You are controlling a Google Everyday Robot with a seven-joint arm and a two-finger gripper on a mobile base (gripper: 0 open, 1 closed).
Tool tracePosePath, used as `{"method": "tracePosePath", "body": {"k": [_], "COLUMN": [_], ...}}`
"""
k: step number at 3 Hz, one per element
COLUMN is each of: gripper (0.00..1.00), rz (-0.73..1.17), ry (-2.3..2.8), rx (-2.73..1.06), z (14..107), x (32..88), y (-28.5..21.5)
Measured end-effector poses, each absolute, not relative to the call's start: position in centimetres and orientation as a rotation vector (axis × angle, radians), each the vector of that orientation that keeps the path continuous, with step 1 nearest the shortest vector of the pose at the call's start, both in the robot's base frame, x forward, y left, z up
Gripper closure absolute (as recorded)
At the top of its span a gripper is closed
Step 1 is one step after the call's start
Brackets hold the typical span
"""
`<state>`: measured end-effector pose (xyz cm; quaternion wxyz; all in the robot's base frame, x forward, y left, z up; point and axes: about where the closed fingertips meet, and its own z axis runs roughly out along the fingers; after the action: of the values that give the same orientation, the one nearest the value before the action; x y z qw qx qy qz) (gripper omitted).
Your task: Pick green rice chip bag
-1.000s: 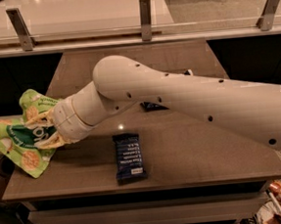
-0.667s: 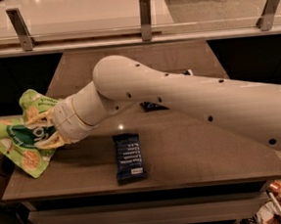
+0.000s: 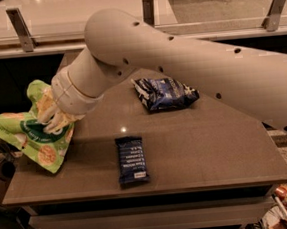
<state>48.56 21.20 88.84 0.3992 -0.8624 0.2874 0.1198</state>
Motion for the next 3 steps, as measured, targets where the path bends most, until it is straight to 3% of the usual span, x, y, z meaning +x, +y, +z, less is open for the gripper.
{"method": "tracePosePath", "body": {"k": [3], "gripper": [1.0], "rz": [0.203], "ry": [0.704], "rx": [-2.05], "z": [93.5], "x": [51.7], "y": [15.5]}}
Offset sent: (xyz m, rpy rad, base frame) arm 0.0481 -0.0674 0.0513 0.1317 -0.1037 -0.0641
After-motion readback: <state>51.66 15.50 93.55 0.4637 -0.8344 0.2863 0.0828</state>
